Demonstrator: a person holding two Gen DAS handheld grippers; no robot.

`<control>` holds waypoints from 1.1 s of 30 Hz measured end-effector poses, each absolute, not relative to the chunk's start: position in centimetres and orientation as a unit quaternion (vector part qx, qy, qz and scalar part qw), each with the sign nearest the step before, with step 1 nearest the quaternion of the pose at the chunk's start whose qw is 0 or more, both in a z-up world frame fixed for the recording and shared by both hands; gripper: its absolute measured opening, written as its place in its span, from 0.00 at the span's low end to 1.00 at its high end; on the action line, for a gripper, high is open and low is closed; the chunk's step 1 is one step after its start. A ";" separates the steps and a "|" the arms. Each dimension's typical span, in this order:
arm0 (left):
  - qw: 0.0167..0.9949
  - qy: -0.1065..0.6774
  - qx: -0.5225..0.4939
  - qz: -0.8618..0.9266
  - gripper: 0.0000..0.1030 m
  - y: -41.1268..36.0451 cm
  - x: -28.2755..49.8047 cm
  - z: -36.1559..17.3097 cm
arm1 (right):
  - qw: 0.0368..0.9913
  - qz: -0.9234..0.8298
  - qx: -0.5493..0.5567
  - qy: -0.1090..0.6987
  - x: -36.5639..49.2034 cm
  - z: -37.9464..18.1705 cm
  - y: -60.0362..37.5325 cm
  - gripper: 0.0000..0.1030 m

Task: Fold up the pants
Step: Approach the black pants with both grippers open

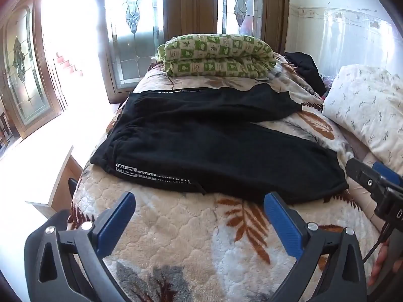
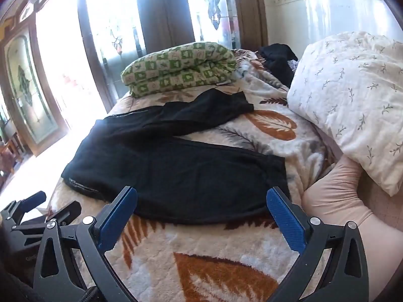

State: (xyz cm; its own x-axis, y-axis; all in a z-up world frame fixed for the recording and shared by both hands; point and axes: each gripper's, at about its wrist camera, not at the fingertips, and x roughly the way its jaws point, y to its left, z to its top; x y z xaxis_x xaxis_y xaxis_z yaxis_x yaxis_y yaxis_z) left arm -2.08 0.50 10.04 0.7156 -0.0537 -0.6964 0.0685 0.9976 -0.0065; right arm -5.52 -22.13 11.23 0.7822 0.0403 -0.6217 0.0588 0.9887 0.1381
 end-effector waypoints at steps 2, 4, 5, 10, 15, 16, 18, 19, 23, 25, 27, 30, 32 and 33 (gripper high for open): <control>0.927 0.374 0.003 -0.026 1.00 0.6 -2.2 10.0 | 0.941 -0.002 0.075 0.329 -5.5 11.7 -20.9 1.00; 0.927 0.375 -0.007 -0.022 1.00 1.1 -2.2 10.1 | 0.942 -0.004 0.071 0.327 -5.5 12.3 -19.1 1.00; 0.927 0.374 -0.011 -0.018 1.00 1.3 -2.3 10.0 | 0.942 -0.005 0.069 0.329 -5.4 12.5 -18.7 1.00; 0.930 0.366 -0.022 -0.009 1.00 2.8 -2.4 9.5 | 0.943 -0.004 0.065 0.327 -5.4 13.0 -17.3 1.00; 0.931 0.361 -0.056 0.008 1.00 4.5 -1.8 9.8 | 0.940 0.000 0.056 0.335 -5.0 12.8 -17.2 1.00; 0.930 0.361 -0.064 0.012 1.00 4.8 -1.7 9.9 | 0.940 0.001 0.056 0.337 -5.0 12.8 -17.1 1.00; 0.930 0.359 -0.072 0.016 1.00 5.4 -1.7 10.1 | 0.940 0.001 0.055 0.337 -4.9 12.8 -17.1 1.00; 0.931 0.356 -0.073 0.018 1.00 5.4 -1.7 10.3 | 0.940 0.001 0.055 0.336 -5.0 12.9 -17.2 1.00; 0.936 0.347 -0.059 0.017 1.00 5.2 -1.7 10.8 | 0.943 -0.002 0.054 0.328 -5.1 12.9 -17.3 1.00; 0.937 0.346 -0.055 0.013 1.00 4.9 -1.5 10.7 | 0.943 -0.004 0.051 0.329 -5.0 12.5 -17.4 1.00; 0.936 0.347 -0.052 0.007 1.00 4.6 -1.3 10.5 | 0.943 -0.009 0.058 0.329 -5.1 12.1 -17.7 1.00; 0.936 0.348 -0.044 0.000 1.00 4.3 -1.2 10.2 | 0.942 -0.016 0.061 0.329 -5.4 12.0 -18.3 1.00; 0.936 0.349 -0.039 -0.004 1.00 4.2 -1.2 10.1 | 0.942 -0.021 0.062 0.329 -5.3 11.9 -18.4 1.00; 0.937 0.347 -0.037 -0.005 1.00 4.2 -1.2 10.1 | 0.942 -0.022 0.063 0.329 -5.3 11.8 -18.4 1.00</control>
State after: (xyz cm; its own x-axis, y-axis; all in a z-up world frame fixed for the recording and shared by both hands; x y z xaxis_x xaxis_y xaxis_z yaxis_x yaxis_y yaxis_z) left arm -1.23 4.16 10.12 0.7586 -0.0357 -0.6505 -0.0160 0.9972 -0.0734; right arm -5.28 -18.41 11.84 0.7822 -0.0007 -0.6230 0.0835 0.9911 0.1038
